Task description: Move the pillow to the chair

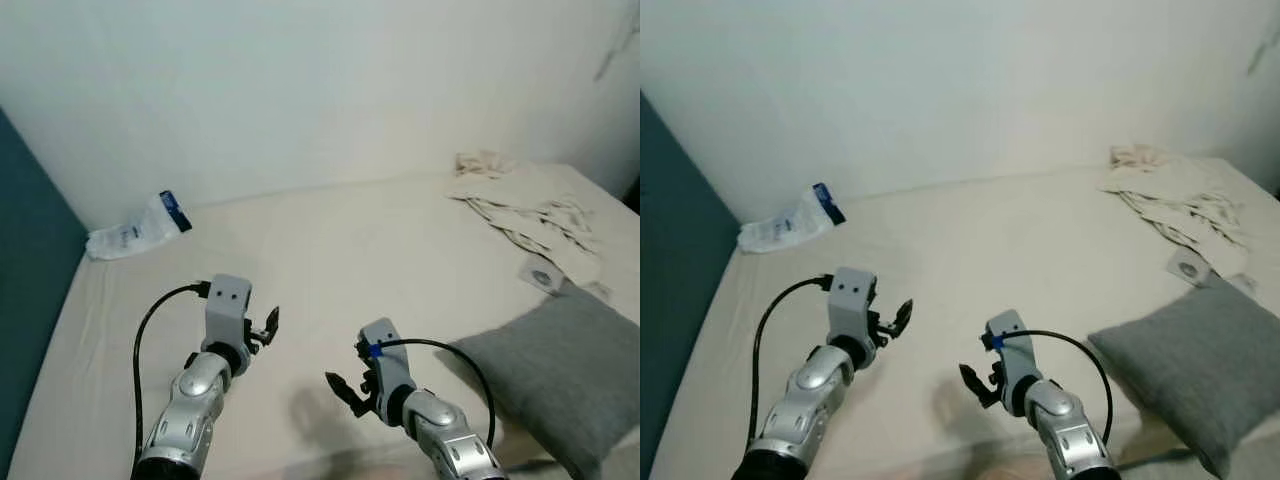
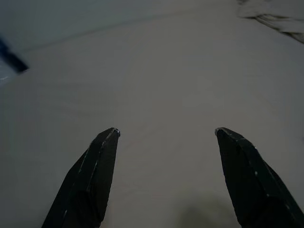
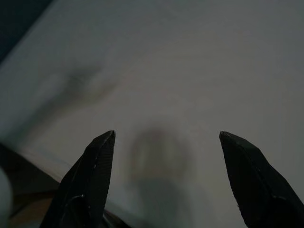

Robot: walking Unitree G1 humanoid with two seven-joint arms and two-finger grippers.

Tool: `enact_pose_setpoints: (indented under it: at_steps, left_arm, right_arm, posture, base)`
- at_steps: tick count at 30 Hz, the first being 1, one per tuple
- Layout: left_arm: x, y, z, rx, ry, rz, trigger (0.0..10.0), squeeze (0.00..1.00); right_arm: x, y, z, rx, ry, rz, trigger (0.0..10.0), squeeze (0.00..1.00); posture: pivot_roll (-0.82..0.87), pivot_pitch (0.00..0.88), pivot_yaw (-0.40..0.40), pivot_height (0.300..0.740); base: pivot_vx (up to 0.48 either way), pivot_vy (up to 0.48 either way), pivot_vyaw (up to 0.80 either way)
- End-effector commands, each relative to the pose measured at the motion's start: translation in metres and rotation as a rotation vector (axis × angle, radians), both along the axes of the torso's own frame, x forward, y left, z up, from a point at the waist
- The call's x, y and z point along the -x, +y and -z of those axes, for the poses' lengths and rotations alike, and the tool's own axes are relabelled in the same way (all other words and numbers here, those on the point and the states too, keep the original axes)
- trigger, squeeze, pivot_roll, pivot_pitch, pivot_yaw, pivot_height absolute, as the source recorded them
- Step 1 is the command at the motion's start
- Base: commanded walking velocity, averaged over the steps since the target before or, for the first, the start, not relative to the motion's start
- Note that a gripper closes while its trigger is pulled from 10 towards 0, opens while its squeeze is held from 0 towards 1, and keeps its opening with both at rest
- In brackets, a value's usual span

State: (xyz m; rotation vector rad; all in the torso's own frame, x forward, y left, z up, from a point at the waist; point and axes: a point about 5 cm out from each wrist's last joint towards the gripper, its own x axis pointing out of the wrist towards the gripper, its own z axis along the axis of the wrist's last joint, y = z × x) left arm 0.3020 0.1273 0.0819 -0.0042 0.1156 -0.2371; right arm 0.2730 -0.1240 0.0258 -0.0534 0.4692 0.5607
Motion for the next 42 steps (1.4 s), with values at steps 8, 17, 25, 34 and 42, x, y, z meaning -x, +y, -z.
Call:
enact_pose_setpoints:
  at_steps: [8, 17, 25, 34, 42]
  left_arm:
    - [0.0037, 0.0051, 0.0068, -0.014, 0.036, -0.001, 10.0, 0.00]
    - [0.0050, 0.0020, 0.0080, -0.027, 0.042, 0.032, 10.0, 0.00]
    - [0.0040, 0.0006, 0.0076, -0.025, 0.047, 0.047, 10.0, 0.00]
    - [0.0020, 0.0006, 0.0061, -0.022, 0.047, 0.029, 10.0, 0.00]
    - [0.0016, 0.0006, 0.0060, -0.020, 0.052, 0.018, 10.0, 0.00]
  right_arm:
    - [0.0034, 0.0081, 0.0003, -0.021, 0.015, -0.026, 10.0, 0.00]
    - [0.0046, 0.0064, 0.0016, -0.021, 0.022, -0.015, 10.0, 0.00]
    - [0.0050, 0.0054, 0.0018, -0.031, 0.031, 0.015, 10.0, 0.00]
    - [0.0045, 0.0028, 0.0029, -0.028, 0.034, 0.043, 10.0, 0.00]
    - [0.0046, -0.0001, 0.0034, -0.027, 0.034, 0.062, 10.0, 0.00]
  posture:
    - [0.02, 0.086, 0.049, 0.717]
    - [0.02, 0.088, 0.049, 0.717]
    - [0.02, 0.086, 0.055, 0.717]
    - [0.02, 0.091, 0.058, 0.717]
    - [0.02, 0.091, 0.057, 0.717]
  base:
    - [0.000, 0.000, 0.70]
    - [0.000, 0.000, 0.00]
    - [0.000, 0.000, -0.40]
    - [0.000, 0.000, 0.00]
    - [0.000, -0.257, 0.00]
